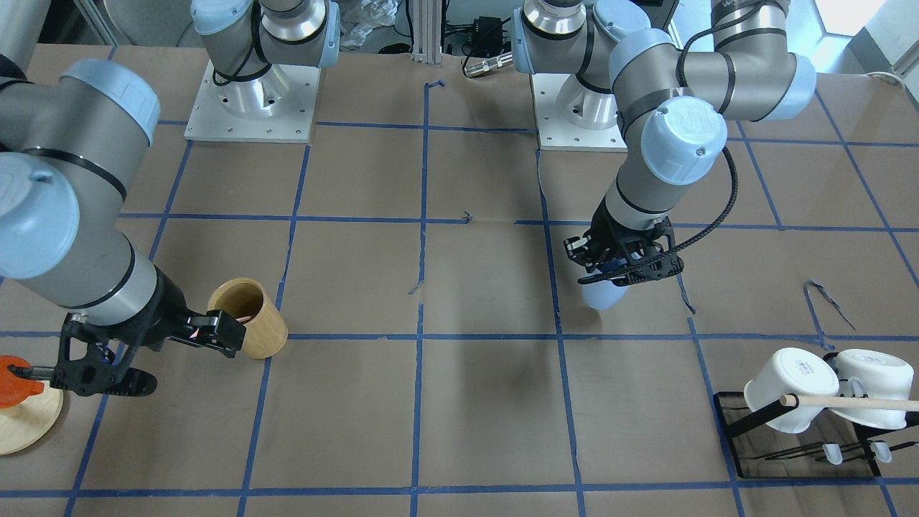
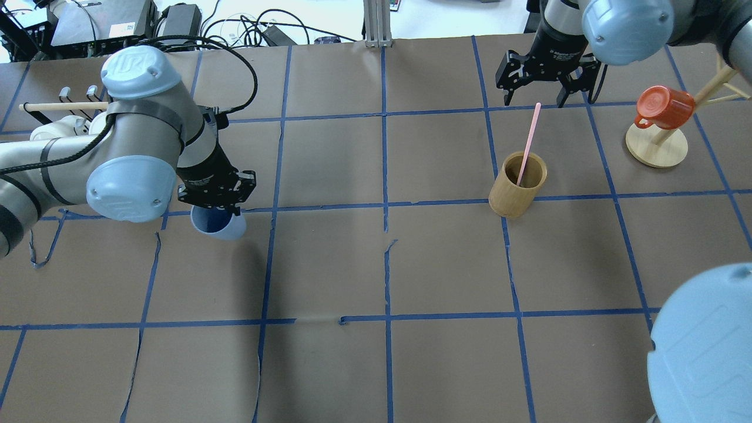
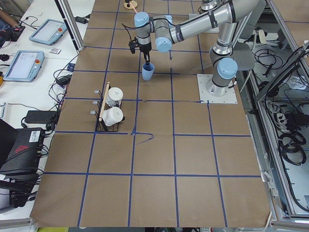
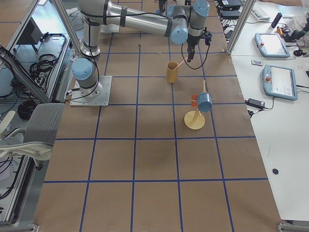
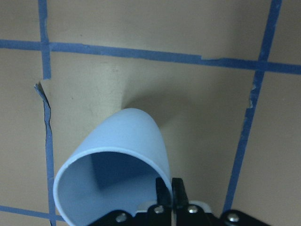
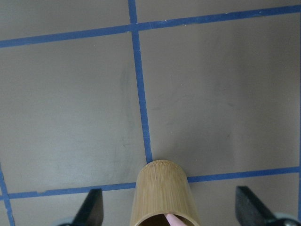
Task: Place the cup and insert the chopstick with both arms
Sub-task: 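Carry the blue cup to table center with left gripper while right grips chopstick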
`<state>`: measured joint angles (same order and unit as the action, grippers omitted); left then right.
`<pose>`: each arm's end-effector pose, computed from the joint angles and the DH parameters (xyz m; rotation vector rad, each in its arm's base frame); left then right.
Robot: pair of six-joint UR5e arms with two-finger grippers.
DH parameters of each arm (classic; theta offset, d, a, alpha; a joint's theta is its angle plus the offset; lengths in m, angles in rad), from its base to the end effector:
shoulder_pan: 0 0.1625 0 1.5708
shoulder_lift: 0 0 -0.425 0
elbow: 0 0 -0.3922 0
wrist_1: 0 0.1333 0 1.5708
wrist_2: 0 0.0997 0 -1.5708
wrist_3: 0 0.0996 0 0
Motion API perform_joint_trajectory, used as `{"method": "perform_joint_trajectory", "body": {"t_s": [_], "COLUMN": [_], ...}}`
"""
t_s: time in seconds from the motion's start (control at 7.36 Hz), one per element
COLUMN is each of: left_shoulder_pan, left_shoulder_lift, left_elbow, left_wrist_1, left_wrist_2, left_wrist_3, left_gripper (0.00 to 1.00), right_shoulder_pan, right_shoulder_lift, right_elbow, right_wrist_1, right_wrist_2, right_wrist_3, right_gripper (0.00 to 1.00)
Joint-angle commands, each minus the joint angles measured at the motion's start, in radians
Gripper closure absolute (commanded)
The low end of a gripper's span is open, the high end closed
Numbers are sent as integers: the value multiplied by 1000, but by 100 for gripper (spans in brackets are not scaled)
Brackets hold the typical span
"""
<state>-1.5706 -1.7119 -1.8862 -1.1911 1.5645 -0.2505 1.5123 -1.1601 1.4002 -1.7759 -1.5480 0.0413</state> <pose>-0.1338 -0.5036 0.3034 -0.3924 3.1113 0.1208 0.0975 -0.6536 0.3559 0.1561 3.1141 0.0543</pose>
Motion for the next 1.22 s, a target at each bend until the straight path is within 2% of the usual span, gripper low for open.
{"method": "perform_joint_trajectory", "body": {"t_s": [0.0, 0.14, 0.41, 0.54, 0.68, 0.82, 0.95, 1.09], "left_shoulder_pan": [-170, -224, -252, -262, -293, -319, -347, -356], "left_shoulder_lift": [-67, -124, -242, -302, -361, -414, -449, -463], "left_elbow": [85, 157, 315, 384, 448, 507, 527, 535], "left_wrist_1": [30, 41, 76, 97, 99, 99, 99, 108], "left_wrist_2": [-58, -58, -99, -101, -100, -110, -112, -112], "left_wrist_3": [-311, -401, -449, -452, -472, -516, -539, -549], "left_gripper": [100, 100, 100, 100, 100, 100, 100, 100], "right_shoulder_pan": [0, 0, 0, 0, -1, -4, -4, -4], "right_shoulder_lift": [33, 27, 19, 8, 8, 8, 8, 11], "right_elbow": [0, 9, 17, 16, 13, 14, 11, 7], "right_wrist_1": [3, 65, 98, 113, 119, 121, 113, 110], "right_wrist_2": [-10, -12, -17, -20, -20, -20, -18, -3], "right_wrist_3": [-3, -4, -20, -40, -52, -55, -57, -54], "right_gripper": [0, 0, 8, 22, 42, 68, 82, 82]}}
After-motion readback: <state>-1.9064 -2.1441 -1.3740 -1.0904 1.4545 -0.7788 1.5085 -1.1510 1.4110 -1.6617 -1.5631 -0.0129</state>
